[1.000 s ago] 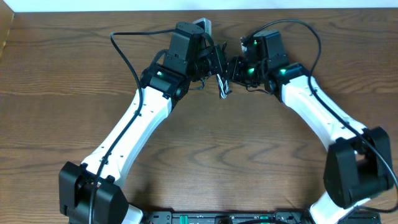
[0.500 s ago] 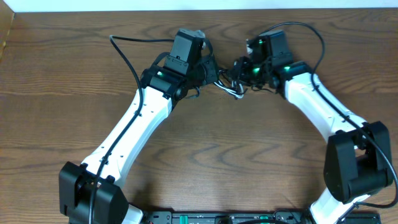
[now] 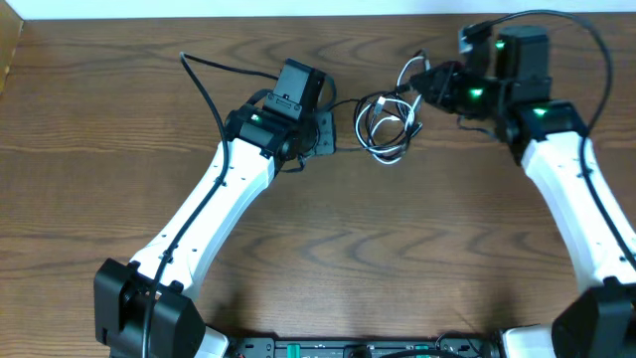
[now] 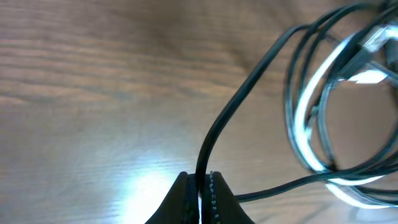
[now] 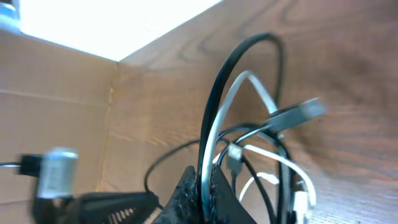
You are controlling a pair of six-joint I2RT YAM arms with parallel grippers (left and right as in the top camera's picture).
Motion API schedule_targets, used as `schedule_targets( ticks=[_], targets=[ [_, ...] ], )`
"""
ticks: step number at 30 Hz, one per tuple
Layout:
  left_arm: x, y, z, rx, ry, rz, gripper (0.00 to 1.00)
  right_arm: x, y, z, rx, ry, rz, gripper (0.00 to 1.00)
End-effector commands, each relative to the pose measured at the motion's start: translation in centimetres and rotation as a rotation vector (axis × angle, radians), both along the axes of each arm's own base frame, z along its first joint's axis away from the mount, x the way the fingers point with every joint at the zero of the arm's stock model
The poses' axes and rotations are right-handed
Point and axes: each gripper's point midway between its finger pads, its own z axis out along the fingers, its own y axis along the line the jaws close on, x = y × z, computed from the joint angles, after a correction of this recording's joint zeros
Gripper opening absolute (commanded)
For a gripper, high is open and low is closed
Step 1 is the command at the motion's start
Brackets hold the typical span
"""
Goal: Untangle cables
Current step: 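Pull the grippers apart, right gripper dragging cables rightward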
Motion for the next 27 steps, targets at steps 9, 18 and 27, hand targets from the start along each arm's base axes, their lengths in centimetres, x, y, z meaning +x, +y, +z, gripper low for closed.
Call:
schedule_targets(
  ticks=[9, 18, 27],
  targets=[
    [-0.6, 1.8, -2.6, 0.164, 0.027, -0.104, 0.08, 0.0, -8.0, 3.9, 0.079, -0.047, -0.148, 0.01],
    [-0.1, 3.5, -4.1, 0.262, 0.045, -0.064, 0.07, -2.0, -15.4, -1.4, -0.088, 0.15, -0.35, 0.01],
    [1.0, 6.0, -4.1, 0.284, 0.042, 0.005, 0.07, -6.0, -20.9, -7.3, -0.438, 0.39, -0.507, 0.01]
  ],
)
